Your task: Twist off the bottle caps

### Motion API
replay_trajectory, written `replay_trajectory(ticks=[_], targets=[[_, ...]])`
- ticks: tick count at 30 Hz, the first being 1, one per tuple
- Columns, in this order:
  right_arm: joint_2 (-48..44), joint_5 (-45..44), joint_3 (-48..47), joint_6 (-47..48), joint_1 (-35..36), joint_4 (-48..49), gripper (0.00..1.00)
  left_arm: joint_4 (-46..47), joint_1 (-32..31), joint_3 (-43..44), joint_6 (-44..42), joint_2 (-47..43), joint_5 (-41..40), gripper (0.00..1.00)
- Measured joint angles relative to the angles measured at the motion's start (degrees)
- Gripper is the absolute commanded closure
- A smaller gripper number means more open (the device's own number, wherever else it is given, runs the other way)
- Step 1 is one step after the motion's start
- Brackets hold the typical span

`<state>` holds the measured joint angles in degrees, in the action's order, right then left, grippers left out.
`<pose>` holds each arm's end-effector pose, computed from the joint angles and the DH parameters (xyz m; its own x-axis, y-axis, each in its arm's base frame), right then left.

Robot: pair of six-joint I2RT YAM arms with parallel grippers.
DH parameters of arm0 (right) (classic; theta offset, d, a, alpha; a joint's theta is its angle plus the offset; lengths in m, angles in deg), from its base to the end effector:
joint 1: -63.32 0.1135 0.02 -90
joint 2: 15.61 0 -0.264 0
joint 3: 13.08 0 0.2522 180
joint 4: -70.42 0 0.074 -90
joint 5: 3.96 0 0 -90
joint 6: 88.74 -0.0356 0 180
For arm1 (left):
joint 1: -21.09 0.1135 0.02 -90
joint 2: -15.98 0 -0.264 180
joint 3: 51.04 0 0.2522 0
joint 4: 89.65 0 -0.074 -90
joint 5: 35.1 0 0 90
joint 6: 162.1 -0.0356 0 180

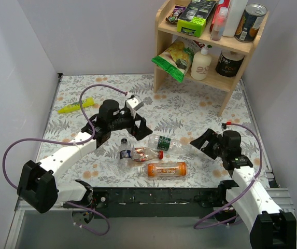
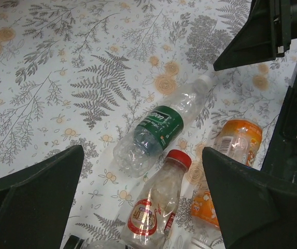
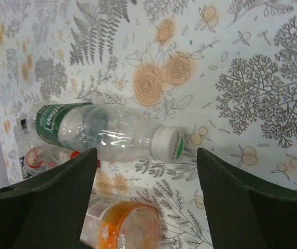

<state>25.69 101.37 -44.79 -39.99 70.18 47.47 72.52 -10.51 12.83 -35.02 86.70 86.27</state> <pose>0.1594 0.0287 0.1875 -0.6234 0.5655 -0.5401 0.0991 0.7422 0.6628 0.2271 -0.1615 0.2890 -0.7964 -0.1145 -0.5939 0.4639 0.5144 -0.7213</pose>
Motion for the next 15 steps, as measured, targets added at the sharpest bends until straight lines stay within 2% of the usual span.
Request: replay_trajectory(ticks=[7,15], targets=[[3.06,-0.17,4.28,-2.23,1.07,0.81,0.16,0.94,-3.5,-0.5,-4.24,4.46,-5.07,0.02],[-0.83,-0.2,4.44,-2.99,1.2,2.67,0.16,-0.26,-13.25,6.84,-13.73,21.75,-11.43,0.02]])
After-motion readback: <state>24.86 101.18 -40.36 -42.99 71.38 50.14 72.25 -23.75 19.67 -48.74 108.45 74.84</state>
